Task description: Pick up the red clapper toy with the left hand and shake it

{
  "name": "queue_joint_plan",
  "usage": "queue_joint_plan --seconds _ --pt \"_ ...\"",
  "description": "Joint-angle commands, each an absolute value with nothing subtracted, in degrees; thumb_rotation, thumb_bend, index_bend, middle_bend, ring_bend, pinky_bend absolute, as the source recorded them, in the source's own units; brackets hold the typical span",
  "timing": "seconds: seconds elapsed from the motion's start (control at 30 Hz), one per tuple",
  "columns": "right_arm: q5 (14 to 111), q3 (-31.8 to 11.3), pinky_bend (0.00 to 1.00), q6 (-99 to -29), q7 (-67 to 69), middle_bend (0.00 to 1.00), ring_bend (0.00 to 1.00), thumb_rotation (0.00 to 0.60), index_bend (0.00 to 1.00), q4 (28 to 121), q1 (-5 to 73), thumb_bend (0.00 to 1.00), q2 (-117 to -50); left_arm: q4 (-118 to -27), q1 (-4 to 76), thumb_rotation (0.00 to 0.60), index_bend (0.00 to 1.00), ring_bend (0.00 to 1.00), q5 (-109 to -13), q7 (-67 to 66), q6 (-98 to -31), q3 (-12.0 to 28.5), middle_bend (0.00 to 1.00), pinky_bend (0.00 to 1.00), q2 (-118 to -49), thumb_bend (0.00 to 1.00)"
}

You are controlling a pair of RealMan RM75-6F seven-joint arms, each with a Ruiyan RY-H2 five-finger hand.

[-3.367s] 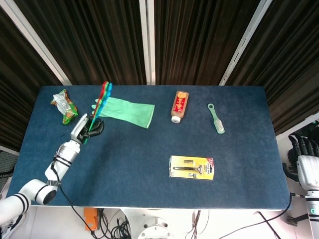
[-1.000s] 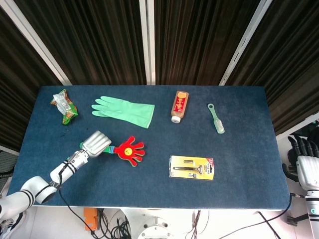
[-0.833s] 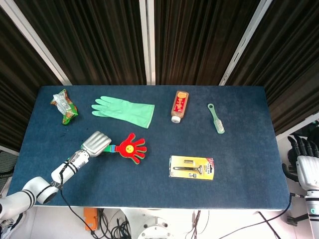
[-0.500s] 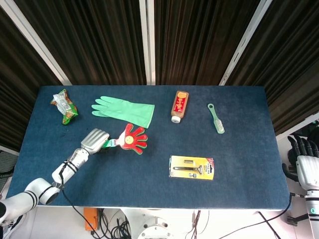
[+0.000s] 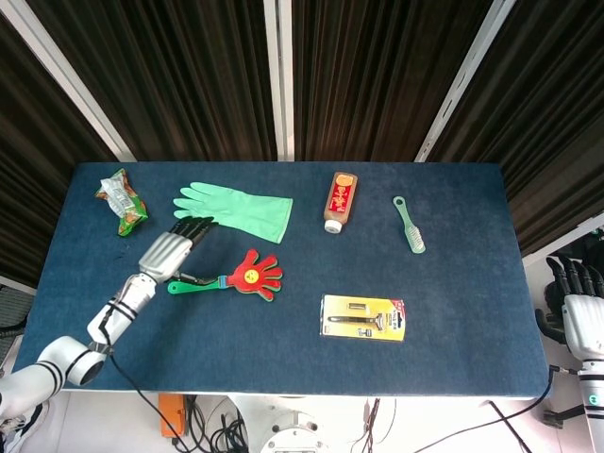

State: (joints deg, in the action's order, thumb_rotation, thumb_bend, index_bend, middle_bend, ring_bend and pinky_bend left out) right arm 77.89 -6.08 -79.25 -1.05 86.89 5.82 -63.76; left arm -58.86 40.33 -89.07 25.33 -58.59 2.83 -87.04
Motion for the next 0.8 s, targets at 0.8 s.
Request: queue_joint_plan --seconds 0.8 --pt "76.6 -7.6 0.0 -80.3 -6.7 0.0 0.0 0.6 0.0 89.9 6.6 0.29 -64.7 -63.3 12.3 0.338 0.0 0.0 -82.1 10.1 -83.2 -2.4 0.0 0.0 -73.9 0.16"
